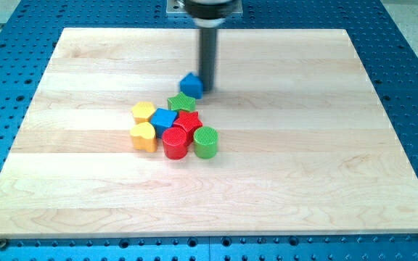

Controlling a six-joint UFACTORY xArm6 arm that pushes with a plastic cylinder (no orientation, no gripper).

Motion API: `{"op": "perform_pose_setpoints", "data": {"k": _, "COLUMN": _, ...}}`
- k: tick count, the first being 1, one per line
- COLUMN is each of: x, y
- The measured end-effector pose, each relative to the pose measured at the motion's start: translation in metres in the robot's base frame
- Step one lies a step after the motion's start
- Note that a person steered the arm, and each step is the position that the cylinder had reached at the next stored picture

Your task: Put the triangle to the top right of the hexagon

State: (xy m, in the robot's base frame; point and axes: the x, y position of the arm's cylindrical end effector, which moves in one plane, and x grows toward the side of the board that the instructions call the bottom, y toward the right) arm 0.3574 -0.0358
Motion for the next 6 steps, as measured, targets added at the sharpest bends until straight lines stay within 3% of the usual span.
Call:
{"op": "perform_pose_setpoints", "data": {"k": 1, "x": 0.0, "y": -0.043}}
{"op": "perform_pose_setpoints", "data": {"k": 4, "x": 0.016, "y": -0.072}}
{"op": "perform_pose_setpoints", "data": {"k": 5, "x": 0.037, "y": -0.059}}
{"op": "perform_pose_setpoints", "data": {"k": 6, "x": 0.02, "y": -0.056}}
